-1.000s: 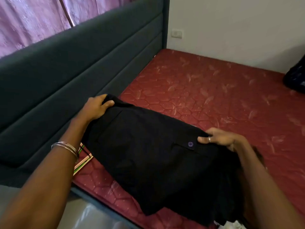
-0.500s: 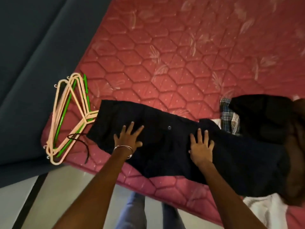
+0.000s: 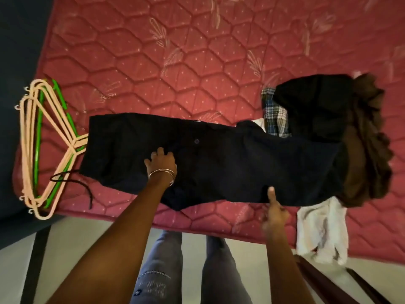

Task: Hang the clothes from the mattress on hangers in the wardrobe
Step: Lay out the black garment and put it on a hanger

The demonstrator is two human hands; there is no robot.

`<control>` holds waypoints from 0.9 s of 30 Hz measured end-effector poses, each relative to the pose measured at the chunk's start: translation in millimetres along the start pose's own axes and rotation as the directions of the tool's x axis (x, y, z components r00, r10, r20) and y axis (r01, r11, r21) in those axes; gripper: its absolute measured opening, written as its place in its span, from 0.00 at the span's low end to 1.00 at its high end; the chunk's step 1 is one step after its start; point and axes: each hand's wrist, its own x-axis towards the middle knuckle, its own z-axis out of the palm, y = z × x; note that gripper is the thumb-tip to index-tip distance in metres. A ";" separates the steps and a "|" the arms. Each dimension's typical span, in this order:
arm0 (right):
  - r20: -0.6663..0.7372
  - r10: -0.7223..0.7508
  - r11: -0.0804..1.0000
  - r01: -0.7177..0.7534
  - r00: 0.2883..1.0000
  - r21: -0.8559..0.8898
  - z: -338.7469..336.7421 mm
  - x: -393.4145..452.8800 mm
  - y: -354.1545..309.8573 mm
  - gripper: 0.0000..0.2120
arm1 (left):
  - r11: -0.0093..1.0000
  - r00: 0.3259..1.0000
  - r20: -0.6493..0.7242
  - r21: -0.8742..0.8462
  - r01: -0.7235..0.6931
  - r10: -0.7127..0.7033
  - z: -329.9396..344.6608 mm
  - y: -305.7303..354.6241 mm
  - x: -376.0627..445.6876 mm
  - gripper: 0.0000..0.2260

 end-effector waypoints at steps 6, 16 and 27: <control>0.182 0.177 0.921 -0.228 0.967 0.316 -24.2 42.4 -8.5 0.37 | 0.966 0.966 0.019 -0.031 -0.256 0.257 29.0 78.4 -35.2 0.24; 0.813 0.085 0.819 -0.505 0.577 0.273 -41.1 55.9 -33.4 0.38 | 0.961 0.918 0.299 -0.172 -0.217 0.261 65.5 129.0 -41.1 0.54; 0.729 -0.131 0.710 -0.449 0.672 0.542 -29.7 55.9 -108.1 0.25 | 0.983 0.901 0.392 -0.061 -0.175 0.184 60.4 131.1 -41.5 0.65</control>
